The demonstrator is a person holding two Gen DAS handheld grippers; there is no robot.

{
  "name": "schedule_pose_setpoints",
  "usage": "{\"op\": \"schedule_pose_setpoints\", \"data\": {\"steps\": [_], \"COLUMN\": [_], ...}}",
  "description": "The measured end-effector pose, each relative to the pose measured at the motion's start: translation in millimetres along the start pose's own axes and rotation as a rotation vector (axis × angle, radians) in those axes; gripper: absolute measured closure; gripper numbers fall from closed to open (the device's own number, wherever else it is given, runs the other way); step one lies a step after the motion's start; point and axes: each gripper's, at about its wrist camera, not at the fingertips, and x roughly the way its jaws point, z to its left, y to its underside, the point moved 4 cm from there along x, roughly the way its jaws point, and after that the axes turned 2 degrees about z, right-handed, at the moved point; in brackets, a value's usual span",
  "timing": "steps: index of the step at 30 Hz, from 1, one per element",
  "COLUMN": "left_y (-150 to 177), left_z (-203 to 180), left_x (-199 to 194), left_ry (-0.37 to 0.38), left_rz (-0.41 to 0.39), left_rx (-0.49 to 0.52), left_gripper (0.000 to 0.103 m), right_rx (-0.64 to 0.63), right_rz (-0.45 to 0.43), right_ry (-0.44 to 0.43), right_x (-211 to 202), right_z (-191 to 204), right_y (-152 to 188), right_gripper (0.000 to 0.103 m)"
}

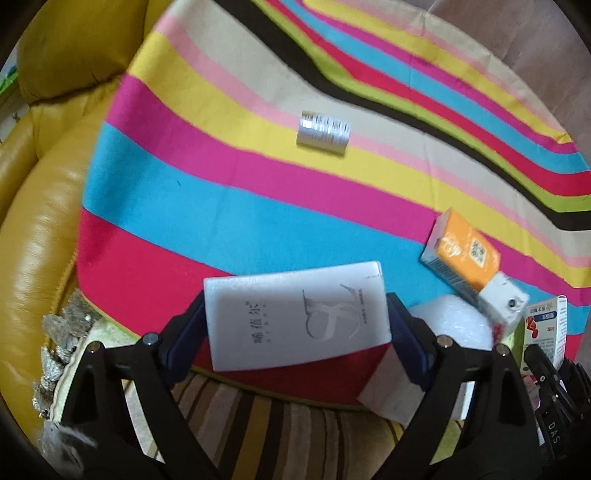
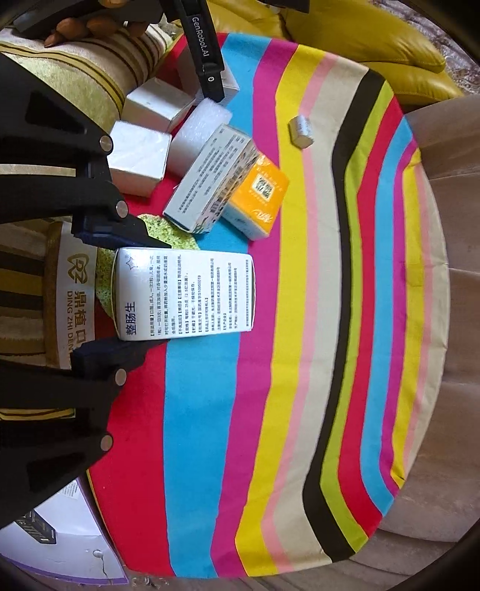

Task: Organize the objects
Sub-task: 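Grasp the white 'XS' box with the left gripper while the right grasps the white leaflet box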

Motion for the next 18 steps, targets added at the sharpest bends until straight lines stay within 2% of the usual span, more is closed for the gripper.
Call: {"op": "schedule_pose_setpoints", "data": {"steps": [7,11,18], "left_y": [9,11,34], "left_z": [-17,-36,-77], "left_x": [-42,-53,-73], "left_ry": [0.078,0.136,0.219], "left_rz": [-0.132,-0.152,-0.156], "left_rx": [0.038,0.093,0.195], "left_gripper": [0.012,0.012,0.012], "right_rx": [0.046,0.077,0.132], "right_rz": [-0.034,-0.037,-0.037], "right_ry": [0.012,0.017,0.033], "right_x": [-20,-28,-44], "right_z": [-10,-17,-34], "right_y": [7,15,32], "right_gripper": [0.063,0.063,0.063]}}
